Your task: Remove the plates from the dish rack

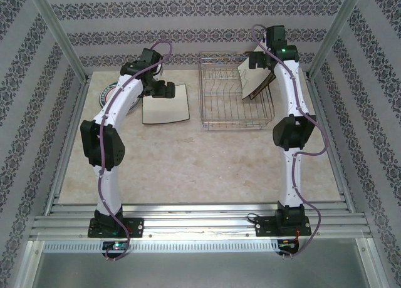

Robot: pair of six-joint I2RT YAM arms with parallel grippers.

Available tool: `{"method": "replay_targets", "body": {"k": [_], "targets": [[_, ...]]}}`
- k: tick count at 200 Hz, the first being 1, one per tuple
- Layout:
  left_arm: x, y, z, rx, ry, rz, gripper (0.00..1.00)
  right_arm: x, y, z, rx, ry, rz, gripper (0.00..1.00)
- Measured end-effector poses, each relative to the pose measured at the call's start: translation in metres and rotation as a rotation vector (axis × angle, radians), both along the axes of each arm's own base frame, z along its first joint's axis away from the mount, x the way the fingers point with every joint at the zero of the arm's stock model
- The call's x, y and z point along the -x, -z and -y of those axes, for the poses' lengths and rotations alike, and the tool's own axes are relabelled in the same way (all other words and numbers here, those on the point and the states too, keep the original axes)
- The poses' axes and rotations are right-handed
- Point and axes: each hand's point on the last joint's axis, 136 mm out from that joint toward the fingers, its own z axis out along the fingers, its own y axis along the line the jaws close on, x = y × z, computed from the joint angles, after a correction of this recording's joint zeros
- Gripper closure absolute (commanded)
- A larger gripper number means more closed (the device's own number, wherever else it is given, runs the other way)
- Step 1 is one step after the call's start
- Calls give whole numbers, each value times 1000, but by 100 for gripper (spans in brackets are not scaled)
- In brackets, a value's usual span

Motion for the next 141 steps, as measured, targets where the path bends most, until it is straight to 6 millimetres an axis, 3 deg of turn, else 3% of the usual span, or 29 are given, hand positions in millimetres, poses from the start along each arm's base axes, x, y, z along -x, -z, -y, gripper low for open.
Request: {"method": "replay_targets", "body": {"k": [28,70,141], "targets": [[1,2,0,-1,0,-4,1,-6,0,-5,-28,-11,20,10],[3,7,-1,-4,0,-18,1,-13,16,-11,-68,-17,6,18],[9,19,-2,-12,0,-50,1,-18,14,-13,-94,14,28,62]]}}
